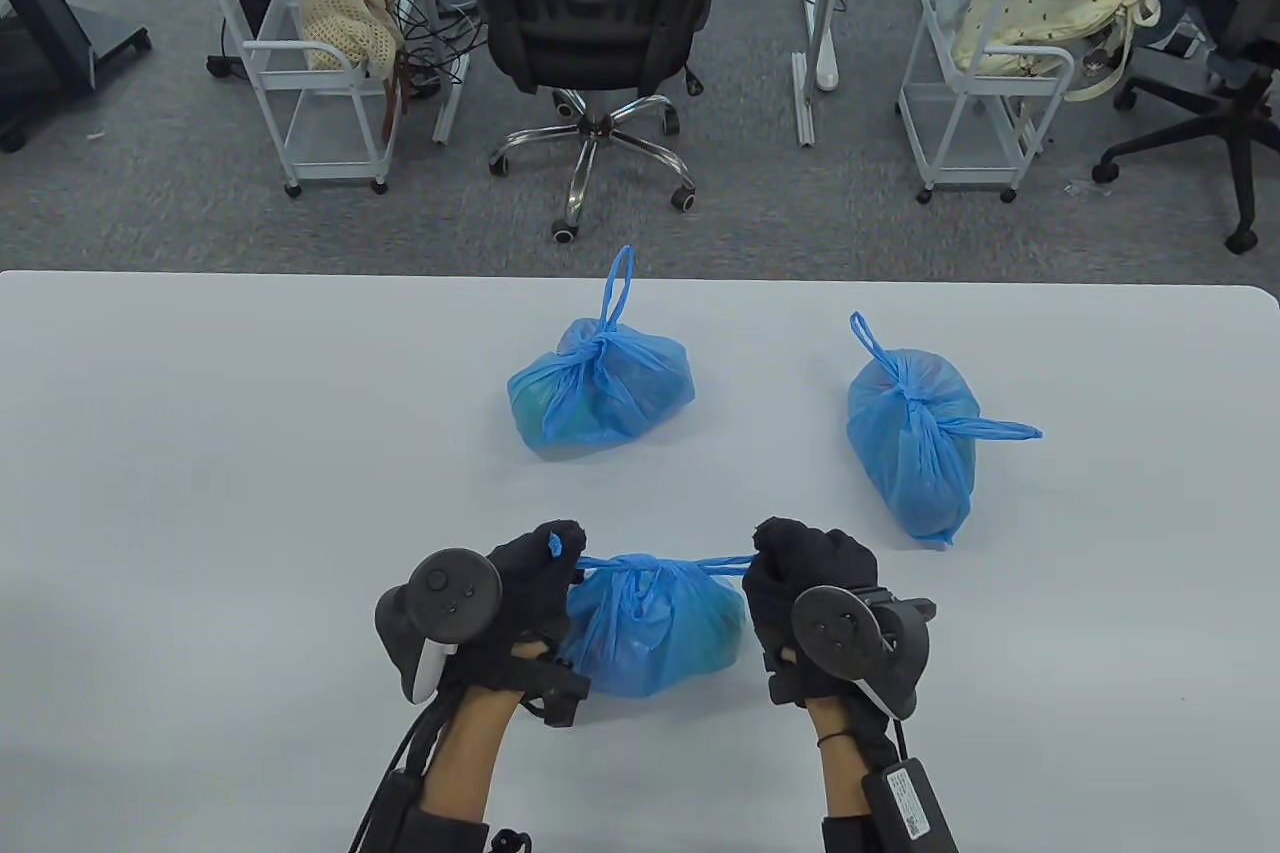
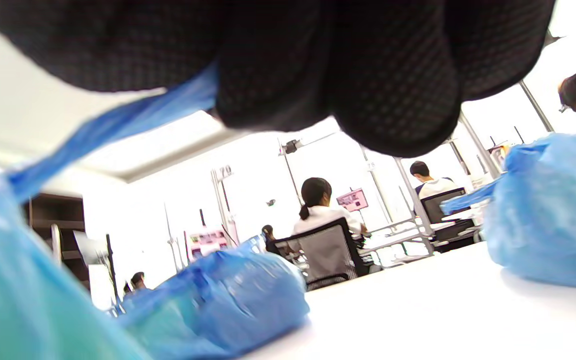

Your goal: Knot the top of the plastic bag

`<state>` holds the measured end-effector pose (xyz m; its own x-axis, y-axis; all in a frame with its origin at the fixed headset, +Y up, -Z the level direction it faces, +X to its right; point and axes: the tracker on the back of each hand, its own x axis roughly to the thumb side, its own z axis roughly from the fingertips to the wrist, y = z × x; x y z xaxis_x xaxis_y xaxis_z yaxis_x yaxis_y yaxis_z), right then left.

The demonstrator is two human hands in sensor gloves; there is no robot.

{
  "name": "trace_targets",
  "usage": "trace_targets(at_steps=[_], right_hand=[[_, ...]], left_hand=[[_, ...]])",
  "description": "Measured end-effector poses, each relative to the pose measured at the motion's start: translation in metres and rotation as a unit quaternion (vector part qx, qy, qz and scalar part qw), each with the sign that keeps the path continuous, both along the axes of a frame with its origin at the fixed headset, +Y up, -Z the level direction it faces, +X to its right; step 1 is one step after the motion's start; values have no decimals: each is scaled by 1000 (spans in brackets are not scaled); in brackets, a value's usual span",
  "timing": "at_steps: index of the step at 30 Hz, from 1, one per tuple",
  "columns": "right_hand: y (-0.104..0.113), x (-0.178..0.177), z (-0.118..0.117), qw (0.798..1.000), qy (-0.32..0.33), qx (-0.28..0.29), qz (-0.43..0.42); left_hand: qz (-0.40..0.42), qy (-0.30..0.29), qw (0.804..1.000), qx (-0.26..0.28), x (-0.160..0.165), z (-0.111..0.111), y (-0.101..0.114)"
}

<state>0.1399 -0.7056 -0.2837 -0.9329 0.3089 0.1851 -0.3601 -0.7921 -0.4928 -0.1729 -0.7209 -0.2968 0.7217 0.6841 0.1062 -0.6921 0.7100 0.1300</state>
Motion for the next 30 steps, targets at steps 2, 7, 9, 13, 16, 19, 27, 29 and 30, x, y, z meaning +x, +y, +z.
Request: trace_targets(at_steps=[2,7,9,13,16,19,27,29,30], right_hand=[[-3,2,-2,1000,-13,-16,4],[-13,5,-9,997,-35,-60,39],[-13,3,-10,996,-38,-65,50],[-10,10,-9,998,-33,-61,11],[-7,12,-5,999,-29,-37,-11],[-1,6,-2,999,0,-10,-47],[25,-32,14,965,168,33,-196],[31,-38,20,959,188,49,-204],[33,-40,22,956,197,56,-209]], left_hand=[[-55,22,998,-12,-8,-2,-3],[-136,52,984,-106,-25,-9,-22],[-113,54,986,-106,-28,-10,-23],[-68,48,994,-75,-32,-7,-16],[-13,32,999,-30,-31,-4,-9],[14,-8,999,30,-17,3,10],[-151,-172,973,-5,65,25,26],[-255,-164,953,-21,79,28,21],[-298,-157,941,-23,84,29,18]])
